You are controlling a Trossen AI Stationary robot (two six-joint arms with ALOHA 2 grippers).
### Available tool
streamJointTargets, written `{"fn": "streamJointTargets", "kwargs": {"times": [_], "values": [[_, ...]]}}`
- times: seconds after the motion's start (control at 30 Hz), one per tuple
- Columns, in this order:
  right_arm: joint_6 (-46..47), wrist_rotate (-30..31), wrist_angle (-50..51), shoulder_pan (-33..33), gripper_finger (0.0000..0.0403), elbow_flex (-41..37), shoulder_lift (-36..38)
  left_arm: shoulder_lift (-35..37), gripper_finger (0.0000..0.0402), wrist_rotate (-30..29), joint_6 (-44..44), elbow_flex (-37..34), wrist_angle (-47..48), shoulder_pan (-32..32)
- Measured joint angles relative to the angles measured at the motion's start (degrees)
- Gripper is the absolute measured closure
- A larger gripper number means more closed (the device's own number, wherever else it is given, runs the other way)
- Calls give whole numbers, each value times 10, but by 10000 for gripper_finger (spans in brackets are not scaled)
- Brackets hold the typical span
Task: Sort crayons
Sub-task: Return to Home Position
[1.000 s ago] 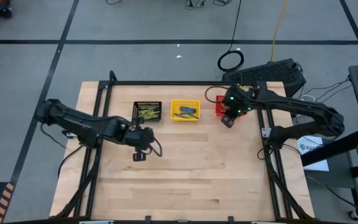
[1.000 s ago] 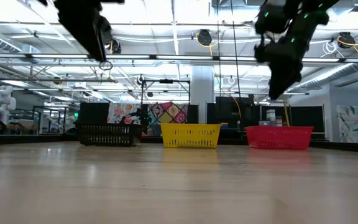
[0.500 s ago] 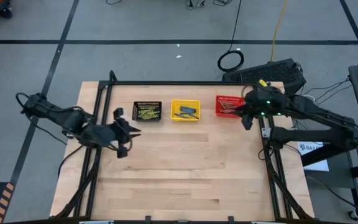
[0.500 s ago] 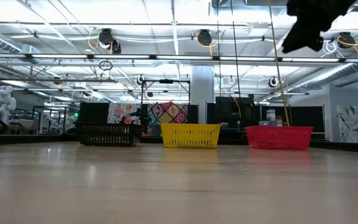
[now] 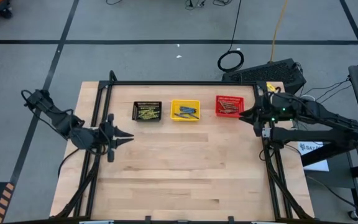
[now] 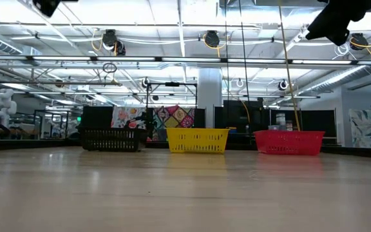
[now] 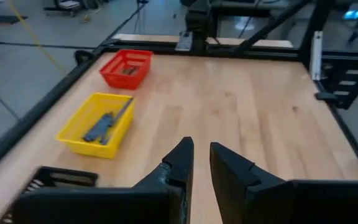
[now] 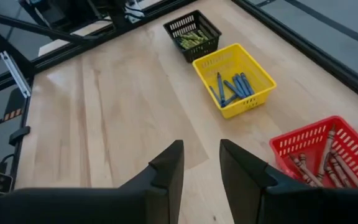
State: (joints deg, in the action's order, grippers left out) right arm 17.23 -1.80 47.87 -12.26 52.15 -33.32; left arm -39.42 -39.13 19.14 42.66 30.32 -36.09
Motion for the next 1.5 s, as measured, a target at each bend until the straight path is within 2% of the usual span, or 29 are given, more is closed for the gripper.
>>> {"fn": "streamJointTargets", "kwargs": {"times": [0.23, 0.33, 0.53, 0.73, 1.03, 1.13, 1.27, 1.4, 1.5], "values": [[3, 0, -39, 14, 312, -40, 16, 73, 343, 3, -46, -182, -225, -33], [2, 0, -59, 19, 312, -52, 16, 91, 343, 32, -63, -241, -313, -43], [1, 0, -61, 20, 312, -54, 16, 106, 343, 83, -65, -312, -405, -65], [20, 0, -56, 20, 312, -54, 16, 112, 343, 178, -140, -374, -529, -93], [90, -15, -16, 20, 312, -54, 16, 125, 343, 183, -94, -423, -548, -113], [102, -15, 22, 20, 312, -54, 16, 125, 343, 183, -126, -423, -567, -118], [173, -14, 68, 20, 312, -55, 20, 138, 343, 181, -182, -423, -595, -123], [115, -13, 47, 31, 312, -55, 25, 161, 343, 181, -172, -423, -579, -126], [22, -14, -40, 41, 312, -57, 31, 172, 343, 180, -166, -423, -574, -131]]}}
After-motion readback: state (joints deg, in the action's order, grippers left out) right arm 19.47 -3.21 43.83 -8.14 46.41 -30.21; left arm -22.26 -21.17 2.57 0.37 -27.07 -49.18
